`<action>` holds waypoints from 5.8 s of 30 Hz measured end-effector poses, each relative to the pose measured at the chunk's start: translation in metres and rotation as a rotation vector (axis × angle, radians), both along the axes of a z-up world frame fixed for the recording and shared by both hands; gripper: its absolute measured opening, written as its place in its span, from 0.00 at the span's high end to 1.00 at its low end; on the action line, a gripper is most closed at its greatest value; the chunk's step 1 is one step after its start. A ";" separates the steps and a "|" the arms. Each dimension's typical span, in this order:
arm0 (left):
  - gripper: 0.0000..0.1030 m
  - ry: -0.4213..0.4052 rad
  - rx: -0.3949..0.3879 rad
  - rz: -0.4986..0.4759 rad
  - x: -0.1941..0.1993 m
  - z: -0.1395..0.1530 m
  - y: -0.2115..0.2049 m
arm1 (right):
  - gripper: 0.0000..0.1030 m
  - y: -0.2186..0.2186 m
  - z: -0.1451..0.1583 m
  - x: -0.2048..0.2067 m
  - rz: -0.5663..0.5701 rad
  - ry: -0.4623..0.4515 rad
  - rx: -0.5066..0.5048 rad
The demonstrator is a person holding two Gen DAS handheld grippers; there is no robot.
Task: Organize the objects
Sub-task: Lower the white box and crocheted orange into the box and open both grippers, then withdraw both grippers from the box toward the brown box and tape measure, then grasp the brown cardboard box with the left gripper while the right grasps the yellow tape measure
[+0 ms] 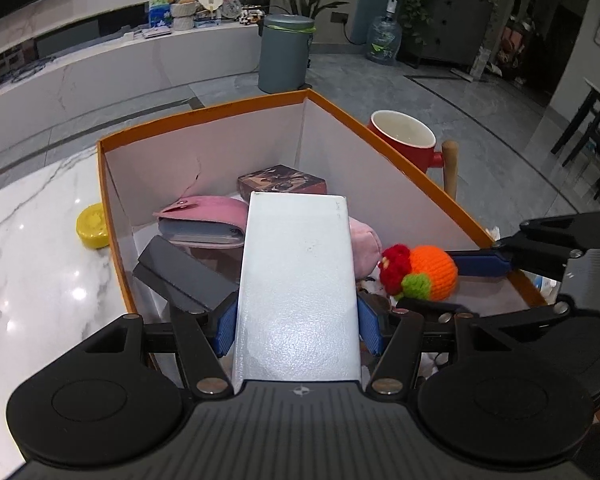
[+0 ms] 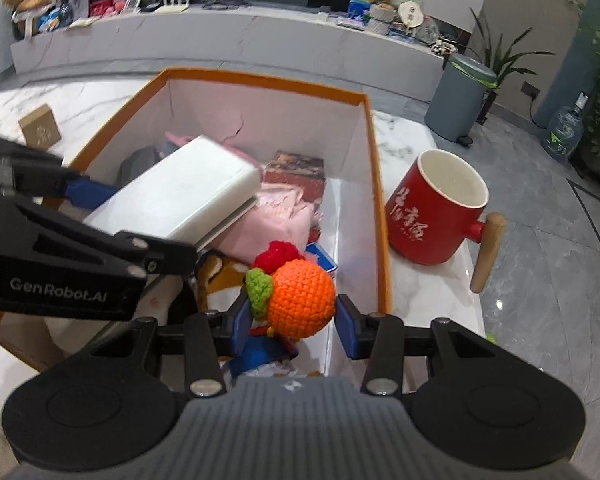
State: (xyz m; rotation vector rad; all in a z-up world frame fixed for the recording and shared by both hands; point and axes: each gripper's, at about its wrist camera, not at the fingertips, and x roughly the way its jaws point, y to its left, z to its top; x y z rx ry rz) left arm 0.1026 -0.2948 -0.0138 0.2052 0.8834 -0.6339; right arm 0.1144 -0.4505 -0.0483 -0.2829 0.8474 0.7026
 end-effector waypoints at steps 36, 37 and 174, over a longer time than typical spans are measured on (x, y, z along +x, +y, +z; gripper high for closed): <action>0.08 0.248 -0.214 0.003 0.007 -0.002 -0.002 | 0.35 -0.004 0.001 -0.015 0.053 -0.009 -0.047; 0.08 0.245 -0.218 0.000 0.006 -0.001 -0.002 | 0.35 -0.005 0.003 -0.015 0.053 -0.007 -0.044; 0.00 -0.102 0.057 0.359 0.162 -0.038 0.282 | 0.18 0.417 -0.023 -0.019 0.195 -0.027 -0.150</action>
